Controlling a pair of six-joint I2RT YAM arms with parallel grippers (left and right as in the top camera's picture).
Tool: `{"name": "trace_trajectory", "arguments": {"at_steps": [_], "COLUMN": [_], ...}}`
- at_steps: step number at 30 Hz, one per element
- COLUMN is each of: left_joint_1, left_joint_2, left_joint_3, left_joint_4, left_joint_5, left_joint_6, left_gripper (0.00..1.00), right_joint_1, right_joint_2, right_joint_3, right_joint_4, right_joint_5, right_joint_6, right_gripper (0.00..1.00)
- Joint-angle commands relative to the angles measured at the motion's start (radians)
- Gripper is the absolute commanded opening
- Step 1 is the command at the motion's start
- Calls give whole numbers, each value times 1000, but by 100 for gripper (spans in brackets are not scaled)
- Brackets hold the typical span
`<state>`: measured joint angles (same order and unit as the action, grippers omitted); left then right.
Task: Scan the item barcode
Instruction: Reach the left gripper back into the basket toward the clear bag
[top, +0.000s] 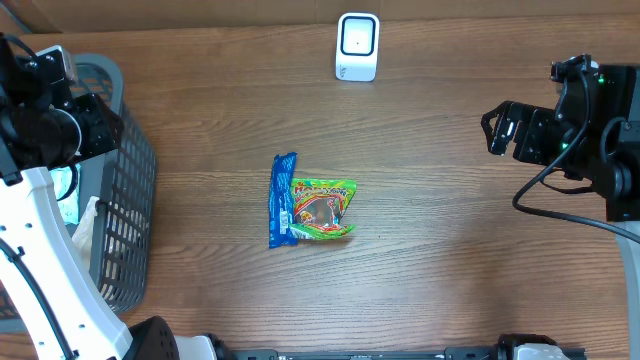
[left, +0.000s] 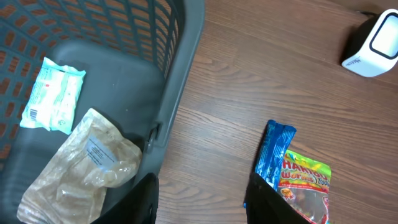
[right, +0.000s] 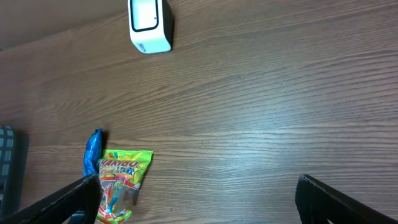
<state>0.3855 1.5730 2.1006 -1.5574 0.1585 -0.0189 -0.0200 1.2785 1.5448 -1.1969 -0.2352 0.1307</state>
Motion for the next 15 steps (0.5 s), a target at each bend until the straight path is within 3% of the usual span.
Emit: {"name": "trace_trajectory", "arguments": {"at_steps": [1, 8, 15], "left_joint_1": [1, 23, 299], "left_joint_2": [2, -11, -42], "left_joint_3": [0, 14, 63], "left_joint_4": [-10, -10, -41], "left_joint_5": [-43, -119, -113], "left_joint_6": [23, 3, -36], "left_gripper": [38, 41, 49], "right_joint_1": [-8, -7, -7], "right_joint_2": [-3, -3, -2], "right_joint_3": [21, 21, 21], "right_joint_4": [24, 115, 154], "right_joint_5": [-2, -50, -164], "right_joint_6": [-1, 0, -1], "right_gripper": [100, 100, 100]}}
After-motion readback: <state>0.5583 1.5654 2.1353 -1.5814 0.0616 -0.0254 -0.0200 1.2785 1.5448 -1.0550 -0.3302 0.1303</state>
